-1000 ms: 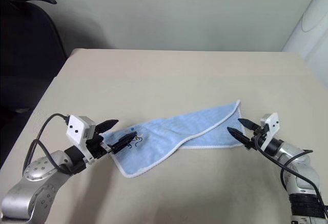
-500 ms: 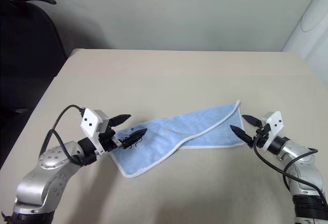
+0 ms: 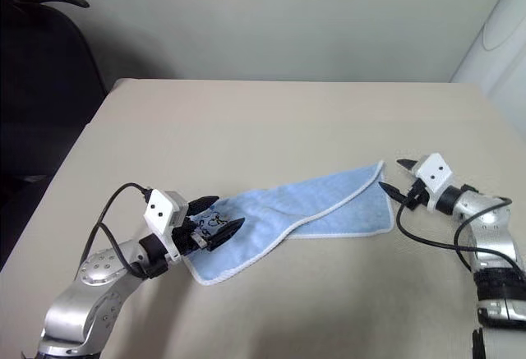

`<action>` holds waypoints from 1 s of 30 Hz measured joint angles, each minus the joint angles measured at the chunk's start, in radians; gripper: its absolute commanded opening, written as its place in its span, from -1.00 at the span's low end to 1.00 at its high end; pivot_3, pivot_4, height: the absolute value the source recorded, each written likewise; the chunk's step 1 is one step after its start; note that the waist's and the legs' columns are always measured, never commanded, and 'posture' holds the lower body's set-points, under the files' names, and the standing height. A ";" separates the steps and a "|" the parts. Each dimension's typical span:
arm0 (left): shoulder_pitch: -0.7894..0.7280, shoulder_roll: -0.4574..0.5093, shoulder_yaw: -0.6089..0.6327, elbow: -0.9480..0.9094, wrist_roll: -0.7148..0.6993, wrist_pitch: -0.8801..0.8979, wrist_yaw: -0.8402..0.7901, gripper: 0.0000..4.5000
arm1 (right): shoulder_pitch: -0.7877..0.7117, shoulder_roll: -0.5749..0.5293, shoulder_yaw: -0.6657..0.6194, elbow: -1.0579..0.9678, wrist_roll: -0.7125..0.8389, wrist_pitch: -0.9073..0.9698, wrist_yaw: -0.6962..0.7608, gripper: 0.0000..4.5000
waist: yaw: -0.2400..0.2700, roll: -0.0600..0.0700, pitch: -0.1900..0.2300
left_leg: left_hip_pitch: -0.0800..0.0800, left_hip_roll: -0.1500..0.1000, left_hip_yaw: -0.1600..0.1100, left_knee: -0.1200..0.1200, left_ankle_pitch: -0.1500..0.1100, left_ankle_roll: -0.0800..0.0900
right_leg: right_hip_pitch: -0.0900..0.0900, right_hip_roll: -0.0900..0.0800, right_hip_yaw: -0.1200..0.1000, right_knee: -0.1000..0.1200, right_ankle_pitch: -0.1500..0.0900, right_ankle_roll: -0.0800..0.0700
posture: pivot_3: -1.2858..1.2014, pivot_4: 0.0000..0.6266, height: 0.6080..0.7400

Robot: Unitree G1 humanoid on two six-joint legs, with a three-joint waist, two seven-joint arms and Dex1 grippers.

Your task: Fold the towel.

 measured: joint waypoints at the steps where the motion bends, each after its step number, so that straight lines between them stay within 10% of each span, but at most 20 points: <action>1: -0.004 -0.004 -0.006 0.000 0.001 0.000 0.002 1.00 | -0.035 -0.005 0.018 0.049 -0.030 -0.044 -0.003 0.47 | 0.000 0.000 0.000 | 0.000 0.000 0.000 0.000 0.000 0.000 | 0.000 0.000 0.000 0.000 0.000 0.000 | 0.03 -0.52 1.00; 26: 0.026 -0.028 -0.019 -0.060 0.029 -0.037 0.016 1.00 | -0.543 -0.037 0.479 0.679 -0.699 -0.668 -0.332 0.38 | -0.001 0.001 0.000 | -0.006 0.001 0.000 0.000 -0.005 0.009 | -0.006 -0.002 -0.003 0.001 0.001 -0.002 | 0.03 -0.52 1.00; 30: 0.050 -0.022 0.000 -0.072 0.030 -0.038 0.026 1.00 | -0.549 -0.037 0.511 0.693 -0.739 -0.691 -0.367 -0.01 | -0.001 0.001 0.000 | -0.006 0.002 0.000 0.000 -0.005 0.009 | -0.006 -0.002 -0.004 0.002 0.001 -0.003 | 0.03 -0.52 1.00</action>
